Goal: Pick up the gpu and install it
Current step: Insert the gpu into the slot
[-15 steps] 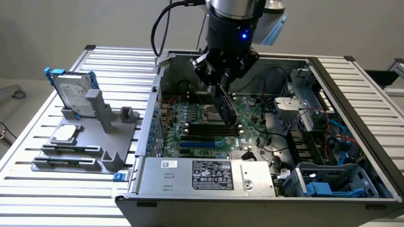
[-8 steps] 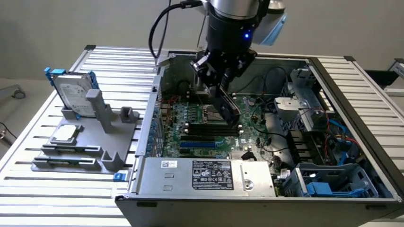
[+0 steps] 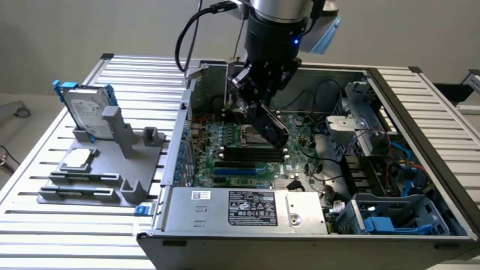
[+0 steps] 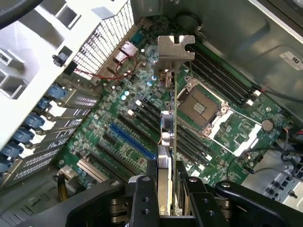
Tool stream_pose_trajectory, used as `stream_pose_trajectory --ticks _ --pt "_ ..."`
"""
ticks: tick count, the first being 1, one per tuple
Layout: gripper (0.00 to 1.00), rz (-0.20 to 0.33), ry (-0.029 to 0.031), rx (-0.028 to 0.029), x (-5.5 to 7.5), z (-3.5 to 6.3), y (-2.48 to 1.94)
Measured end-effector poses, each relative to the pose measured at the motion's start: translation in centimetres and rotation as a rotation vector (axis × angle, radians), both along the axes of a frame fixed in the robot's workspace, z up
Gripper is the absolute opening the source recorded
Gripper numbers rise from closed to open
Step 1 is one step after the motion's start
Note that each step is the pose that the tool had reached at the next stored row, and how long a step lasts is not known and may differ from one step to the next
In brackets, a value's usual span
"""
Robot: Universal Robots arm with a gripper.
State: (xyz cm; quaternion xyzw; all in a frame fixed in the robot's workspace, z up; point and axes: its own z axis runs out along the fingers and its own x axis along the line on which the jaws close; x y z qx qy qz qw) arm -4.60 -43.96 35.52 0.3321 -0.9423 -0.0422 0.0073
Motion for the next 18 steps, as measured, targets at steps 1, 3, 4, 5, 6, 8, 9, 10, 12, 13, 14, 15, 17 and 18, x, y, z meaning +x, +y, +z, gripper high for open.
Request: stream_pose_trajectory --ticks 1,3,4,5,6,8,9,10,12,13,14,15,17,18 --pt "0.26 0.018 0.0000 0.0000 0.00 0.00 0.00" --pt "0.26 0.056 0.0000 0.0000 0.00 0.00 0.00" --pt "0.26 0.074 0.0000 0.0000 0.00 0.00 0.00" --pt "0.26 0.092 0.0000 0.0000 0.00 0.00 0.00" --pt "0.26 0.110 0.0000 0.0000 0.00 0.00 0.00" --pt "0.26 0.146 0.0000 0.0000 0.00 0.00 0.00" --pt "0.26 0.164 0.0000 0.0000 0.00 0.00 0.00" --pt "0.26 0.182 0.0000 0.0000 0.00 0.00 0.00" --pt "0.26 0.218 -0.0001 0.0001 0.00 -0.01 0.00" --pt "0.26 0.236 0.0000 0.0000 0.00 0.00 0.00" --pt "0.26 0.256 0.0000 0.0000 0.00 0.00 0.00" --pt "0.26 0.273 0.0000 0.0000 0.00 0.00 0.00" --pt "0.26 0.310 -0.0001 0.0000 0.00 0.00 0.00" --pt "0.26 0.327 0.0000 0.0000 0.00 0.00 0.00"
